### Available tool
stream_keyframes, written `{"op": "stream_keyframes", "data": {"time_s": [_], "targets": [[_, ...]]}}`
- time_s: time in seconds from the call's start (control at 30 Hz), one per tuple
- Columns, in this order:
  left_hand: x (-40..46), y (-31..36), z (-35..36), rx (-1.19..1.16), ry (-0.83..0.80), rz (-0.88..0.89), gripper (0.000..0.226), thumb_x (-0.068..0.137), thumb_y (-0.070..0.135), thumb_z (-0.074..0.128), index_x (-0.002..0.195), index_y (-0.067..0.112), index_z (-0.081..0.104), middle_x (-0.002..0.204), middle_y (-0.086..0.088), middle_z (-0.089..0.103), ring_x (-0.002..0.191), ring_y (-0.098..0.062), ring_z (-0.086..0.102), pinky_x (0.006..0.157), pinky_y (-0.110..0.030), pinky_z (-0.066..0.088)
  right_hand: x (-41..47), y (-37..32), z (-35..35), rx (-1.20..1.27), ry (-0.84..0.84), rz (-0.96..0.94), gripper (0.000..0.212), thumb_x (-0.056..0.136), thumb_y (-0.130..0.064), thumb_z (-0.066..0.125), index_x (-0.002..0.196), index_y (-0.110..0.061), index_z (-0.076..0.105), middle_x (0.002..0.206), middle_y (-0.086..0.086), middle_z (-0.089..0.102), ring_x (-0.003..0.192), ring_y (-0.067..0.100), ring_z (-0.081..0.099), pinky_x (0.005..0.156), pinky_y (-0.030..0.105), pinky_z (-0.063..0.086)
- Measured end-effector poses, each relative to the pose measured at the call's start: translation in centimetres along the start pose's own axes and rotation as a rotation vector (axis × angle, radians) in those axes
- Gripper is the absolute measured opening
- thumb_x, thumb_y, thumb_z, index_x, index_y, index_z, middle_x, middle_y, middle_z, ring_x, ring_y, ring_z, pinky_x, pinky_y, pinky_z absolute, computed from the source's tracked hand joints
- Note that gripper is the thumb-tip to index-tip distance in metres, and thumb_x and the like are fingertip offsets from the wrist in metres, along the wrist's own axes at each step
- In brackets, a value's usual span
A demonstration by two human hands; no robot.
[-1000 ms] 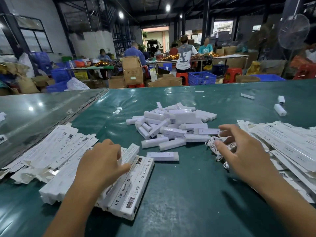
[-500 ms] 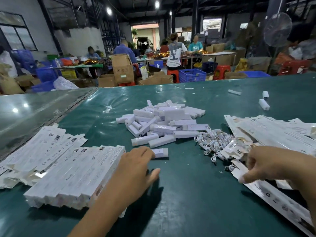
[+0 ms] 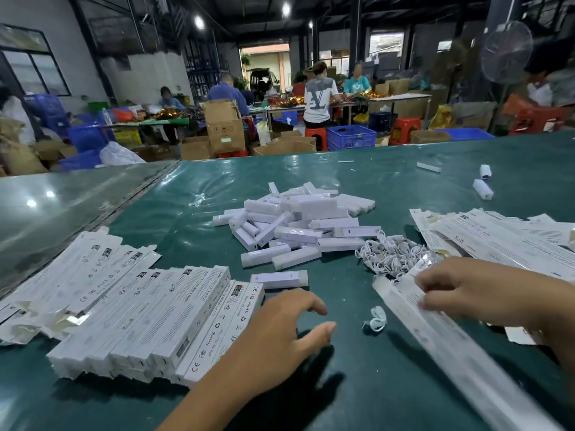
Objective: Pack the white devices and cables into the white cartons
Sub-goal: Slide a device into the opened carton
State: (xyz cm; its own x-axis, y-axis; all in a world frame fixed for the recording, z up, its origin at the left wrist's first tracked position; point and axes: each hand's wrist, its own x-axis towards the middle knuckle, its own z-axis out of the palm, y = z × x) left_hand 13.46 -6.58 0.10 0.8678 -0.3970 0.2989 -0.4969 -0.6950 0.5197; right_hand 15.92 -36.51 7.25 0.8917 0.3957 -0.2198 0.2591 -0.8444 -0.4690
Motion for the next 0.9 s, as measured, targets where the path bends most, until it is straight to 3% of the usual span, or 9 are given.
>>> {"op": "stream_keyframes", "data": {"time_s": [0.17,0.3,0.43,0.5,0.57,0.63,0.73,0.83,0.9], "targets": [[-0.5,2.6,0.5,-0.531,-0.151,-0.097,0.056,0.08,0.065,0.072,0.128,0.047,0.051,0.12,0.021,0.068,0.109,0.0,0.065,0.095,-0.029,0.052,1.4,-4.5,3.1,0.636,0.205,-0.182,0.016,0.099,-0.01,0.061,0.084,-0.006,0.064,0.058,0.007,0.062,0.046,0.016,0.051,0.045,0.02,0.039],[-0.4,2.2,0.3,-0.416,-0.063,-0.164,0.058,0.076,0.054,0.081,0.123,0.048,0.048,0.113,0.023,0.069,0.099,0.002,0.068,0.086,-0.029,0.057,3.6,-6.1,6.3,0.714,0.308,-0.2,0.014,0.1,-0.011,0.06,0.088,-0.011,0.067,0.062,0.008,0.068,0.049,0.021,0.061,0.046,0.031,0.045],[-0.1,1.1,-0.3,-0.344,-0.081,-0.203,0.033,0.078,0.031,0.071,0.108,0.031,0.058,0.092,0.006,0.071,0.074,-0.014,0.07,0.068,-0.042,0.059,4.5,-5.2,6.5,0.722,0.286,-0.178,0.022,0.1,-0.027,0.063,0.081,-0.016,0.066,0.065,0.007,0.07,0.047,0.015,0.06,0.046,0.027,0.043],[0.0,0.8,-0.6,-0.38,-0.059,-0.264,0.03,0.074,0.029,0.063,0.103,0.03,0.059,0.083,0.001,0.07,0.06,-0.018,0.069,0.052,-0.038,0.057,5.1,-4.4,6.6,0.688,0.394,-0.126,0.025,0.099,-0.035,0.062,0.08,-0.019,0.066,0.066,0.005,0.071,0.05,0.013,0.062,0.048,0.026,0.045],[0.2,0.3,-1.0,-0.469,-0.008,-0.341,0.031,0.071,0.026,0.056,0.102,0.024,0.06,0.08,-0.007,0.07,0.053,-0.022,0.067,0.048,-0.036,0.055,5.9,-3.4,7.4,0.452,0.548,-0.093,0.022,0.099,-0.038,0.061,0.083,-0.023,0.064,0.071,-0.003,0.071,0.061,0.009,0.065,0.06,0.028,0.051],[0.3,-0.3,-1.5,-0.517,0.066,-0.39,0.029,0.07,0.023,0.052,0.097,0.023,0.061,0.072,-0.007,0.067,0.049,-0.022,0.06,0.046,-0.036,0.052,6.9,-3.1,8.4,0.163,0.607,-0.137,0.014,0.1,-0.041,0.058,0.101,-0.029,0.065,0.096,-0.011,0.071,0.092,0.008,0.065,0.086,0.035,0.052],[0.4,-0.8,-2.0,-0.5,0.127,-0.376,0.016,0.07,0.024,0.05,0.083,0.029,0.059,0.056,0.005,0.052,0.045,-0.017,0.049,0.043,-0.032,0.046,9.1,-3.5,9.9,-0.16,0.398,-0.174,0.062,0.1,-0.058,0.045,0.153,-0.028,0.036,0.159,-0.006,0.038,0.15,0.016,0.026,0.125,0.041,0.014],[0.4,-0.6,-2.1,-0.458,0.103,-0.311,0.01,0.078,0.031,0.059,0.084,0.038,0.061,0.05,0.008,0.052,0.041,-0.014,0.049,0.041,-0.029,0.045,10.6,-3.9,10.9,-0.369,0.216,-0.18,0.085,0.09,-0.081,0.018,0.161,-0.039,-0.005,0.169,-0.011,-0.007,0.155,0.016,-0.019,0.121,0.051,-0.02],[0.3,-0.5,-2.1,-0.465,0.055,-0.253,0.012,0.087,0.037,0.071,0.086,0.047,0.063,0.05,0.008,0.057,0.037,-0.014,0.049,0.04,-0.025,0.042,10.6,-3.8,11.1,-0.383,0.155,-0.189,0.086,0.088,-0.083,0.015,0.16,-0.041,-0.004,0.17,-0.012,0.001,0.155,0.015,-0.017,0.119,0.056,-0.023]]}}
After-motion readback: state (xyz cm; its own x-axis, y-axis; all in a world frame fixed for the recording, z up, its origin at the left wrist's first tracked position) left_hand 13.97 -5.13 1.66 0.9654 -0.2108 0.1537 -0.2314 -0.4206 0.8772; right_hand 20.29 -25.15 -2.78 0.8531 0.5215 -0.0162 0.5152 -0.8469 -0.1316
